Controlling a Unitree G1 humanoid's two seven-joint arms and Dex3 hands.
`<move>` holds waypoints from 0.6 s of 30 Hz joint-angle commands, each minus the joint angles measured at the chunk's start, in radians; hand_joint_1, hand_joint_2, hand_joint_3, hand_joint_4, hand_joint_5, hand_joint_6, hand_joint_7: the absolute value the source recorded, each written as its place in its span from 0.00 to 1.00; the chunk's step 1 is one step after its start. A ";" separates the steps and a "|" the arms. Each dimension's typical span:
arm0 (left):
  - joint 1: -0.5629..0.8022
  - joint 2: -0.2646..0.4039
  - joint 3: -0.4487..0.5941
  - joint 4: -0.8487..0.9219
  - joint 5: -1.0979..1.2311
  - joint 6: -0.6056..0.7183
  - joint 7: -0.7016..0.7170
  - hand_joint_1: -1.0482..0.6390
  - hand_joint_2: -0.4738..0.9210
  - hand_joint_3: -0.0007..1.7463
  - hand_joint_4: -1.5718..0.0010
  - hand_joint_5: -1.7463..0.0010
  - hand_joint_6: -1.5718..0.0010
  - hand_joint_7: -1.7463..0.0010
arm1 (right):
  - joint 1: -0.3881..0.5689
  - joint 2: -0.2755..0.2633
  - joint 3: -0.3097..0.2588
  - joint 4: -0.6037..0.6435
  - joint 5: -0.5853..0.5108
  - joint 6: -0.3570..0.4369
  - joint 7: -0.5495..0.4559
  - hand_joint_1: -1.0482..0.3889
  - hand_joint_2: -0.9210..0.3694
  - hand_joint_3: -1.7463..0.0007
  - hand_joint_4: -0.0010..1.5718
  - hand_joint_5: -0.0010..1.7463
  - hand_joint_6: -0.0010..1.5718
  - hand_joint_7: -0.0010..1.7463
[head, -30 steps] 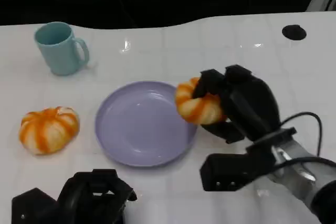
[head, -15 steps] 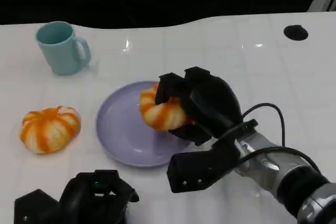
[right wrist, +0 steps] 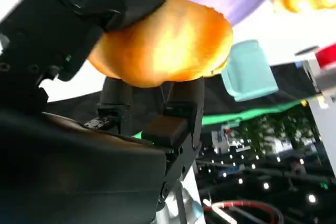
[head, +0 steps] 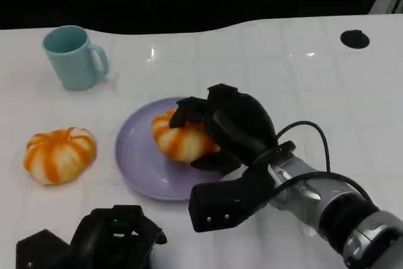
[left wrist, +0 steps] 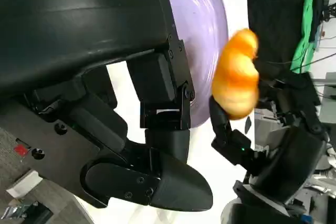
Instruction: Grasp the bread from the table and place it into the plate.
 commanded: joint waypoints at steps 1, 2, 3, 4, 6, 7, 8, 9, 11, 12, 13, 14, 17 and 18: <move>0.012 0.004 0.002 -0.004 -0.006 -0.014 0.001 0.00 0.80 0.25 0.00 0.29 0.08 0.61 | -0.005 -0.010 0.007 -0.022 0.009 0.034 0.076 0.47 0.03 0.91 0.32 0.24 0.37 0.01; 0.016 0.003 0.001 -0.008 -0.006 -0.013 0.001 0.00 0.80 0.25 0.00 0.29 0.08 0.62 | -0.001 -0.014 0.005 -0.033 0.014 0.037 0.096 0.44 0.02 0.93 0.27 0.20 0.33 0.00; 0.019 0.003 0.000 -0.013 -0.004 -0.012 0.003 0.00 0.80 0.25 0.00 0.30 0.08 0.62 | 0.004 -0.018 0.002 -0.046 0.019 0.040 0.117 0.40 0.01 0.94 0.22 0.17 0.29 0.00; 0.022 0.004 -0.001 -0.017 -0.001 -0.011 0.006 0.00 0.80 0.25 0.00 0.30 0.07 0.62 | 0.008 -0.023 0.001 -0.062 0.021 0.046 0.137 0.38 0.00 0.93 0.19 0.16 0.27 0.00; 0.026 0.005 -0.002 -0.025 0.007 -0.006 0.014 0.00 0.80 0.25 0.00 0.30 0.07 0.62 | 0.016 -0.033 -0.001 -0.094 0.026 0.060 0.177 0.33 0.00 0.91 0.14 0.13 0.21 0.00; 0.027 0.007 -0.002 -0.029 0.010 -0.001 0.017 0.00 0.81 0.26 0.00 0.30 0.07 0.62 | 0.021 -0.037 -0.004 -0.107 0.030 0.061 0.191 0.32 0.00 0.90 0.13 0.12 0.20 0.00; 0.027 0.008 -0.003 -0.032 0.011 0.003 0.019 0.00 0.81 0.26 0.00 0.30 0.07 0.61 | 0.025 -0.039 -0.006 -0.117 0.034 0.062 0.202 0.30 0.00 0.90 0.12 0.12 0.17 0.00; 0.027 0.009 -0.003 -0.035 0.012 0.005 0.019 0.00 0.81 0.26 0.00 0.29 0.07 0.61 | 0.029 -0.042 -0.008 -0.129 0.039 0.064 0.216 0.29 0.00 0.90 0.11 0.12 0.15 0.00; 0.027 0.011 -0.004 -0.039 0.013 0.011 0.021 0.00 0.81 0.26 0.00 0.29 0.08 0.61 | 0.037 -0.048 -0.009 -0.155 0.048 0.074 0.257 0.26 0.00 0.89 0.09 0.11 0.12 0.00; 0.026 0.012 -0.004 -0.039 0.013 0.013 0.022 0.00 0.81 0.26 0.00 0.29 0.08 0.61 | 0.042 -0.050 -0.010 -0.167 0.051 0.078 0.273 0.25 0.00 0.88 0.08 0.11 0.11 0.00; 0.024 0.012 -0.004 -0.036 0.014 0.008 0.020 0.00 0.81 0.26 0.00 0.29 0.08 0.61 | 0.047 -0.053 -0.011 -0.179 0.053 0.082 0.286 0.24 0.00 0.87 0.08 0.11 0.11 0.00; 0.023 0.013 -0.004 -0.032 0.014 0.003 0.019 0.00 0.81 0.26 0.00 0.29 0.08 0.61 | 0.053 -0.056 -0.012 -0.192 0.055 0.086 0.298 0.24 0.00 0.87 0.07 0.11 0.11 0.00; 0.022 0.012 -0.005 -0.035 0.014 0.007 0.021 0.00 0.81 0.26 0.00 0.30 0.08 0.61 | 0.072 -0.068 -0.014 -0.234 0.058 0.095 0.322 0.22 0.00 0.85 0.07 0.11 0.11 0.00; 0.022 0.011 -0.006 -0.036 0.013 0.008 0.021 0.00 0.81 0.26 0.00 0.29 0.08 0.61 | 0.080 -0.075 -0.016 -0.254 0.061 0.095 0.332 0.21 0.00 0.84 0.06 0.11 0.11 0.00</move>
